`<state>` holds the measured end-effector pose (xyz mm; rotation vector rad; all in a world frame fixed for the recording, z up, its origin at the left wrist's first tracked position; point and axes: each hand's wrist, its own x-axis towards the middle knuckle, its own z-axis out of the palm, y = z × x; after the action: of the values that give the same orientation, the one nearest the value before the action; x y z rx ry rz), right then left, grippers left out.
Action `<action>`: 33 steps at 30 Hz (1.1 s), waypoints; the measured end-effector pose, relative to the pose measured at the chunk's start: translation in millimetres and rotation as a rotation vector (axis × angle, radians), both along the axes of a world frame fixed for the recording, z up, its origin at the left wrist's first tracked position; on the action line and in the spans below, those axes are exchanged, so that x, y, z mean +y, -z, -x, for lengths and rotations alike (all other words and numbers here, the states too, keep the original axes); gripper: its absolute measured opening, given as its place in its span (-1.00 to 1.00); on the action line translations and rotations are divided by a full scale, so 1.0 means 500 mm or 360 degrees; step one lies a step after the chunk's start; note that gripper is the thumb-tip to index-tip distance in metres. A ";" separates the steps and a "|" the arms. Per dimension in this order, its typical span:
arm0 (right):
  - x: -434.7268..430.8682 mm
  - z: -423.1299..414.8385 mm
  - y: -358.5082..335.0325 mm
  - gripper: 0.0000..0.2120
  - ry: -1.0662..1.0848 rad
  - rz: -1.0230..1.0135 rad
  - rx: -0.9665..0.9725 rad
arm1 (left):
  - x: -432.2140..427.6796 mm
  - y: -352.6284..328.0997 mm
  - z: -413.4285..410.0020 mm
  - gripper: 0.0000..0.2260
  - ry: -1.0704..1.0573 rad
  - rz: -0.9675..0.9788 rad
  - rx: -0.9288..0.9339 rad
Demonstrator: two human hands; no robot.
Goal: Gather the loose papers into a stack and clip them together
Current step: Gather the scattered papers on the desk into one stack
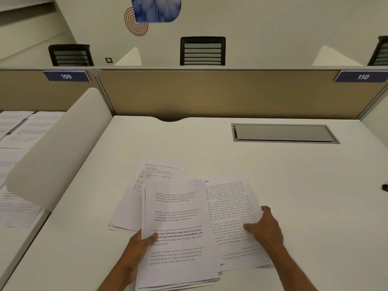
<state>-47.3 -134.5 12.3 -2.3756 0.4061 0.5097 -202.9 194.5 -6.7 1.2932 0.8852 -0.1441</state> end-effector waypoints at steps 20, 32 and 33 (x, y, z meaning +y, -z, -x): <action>-0.082 -0.056 -0.045 -0.88 0.0548 -0.1103 -0.0378 | 0.007 -0.014 0.002 -0.69 -0.0013 0.0183 0.0002; 0.208 0.106 0.037 -0.89 0.0165 -0.1095 -0.0072 | 0.006 -0.029 -0.001 -0.46 0.0094 0.0064 0.0037; 0.219 0.114 0.038 -0.90 0.0143 -0.1068 -0.0065 | 0.008 -0.027 0.000 -0.51 0.0095 0.0125 0.0019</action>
<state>-104.1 -25.2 -6.5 -1.7104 0.2655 0.4643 -203.0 198.4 6.7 1.2473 0.8435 -0.2314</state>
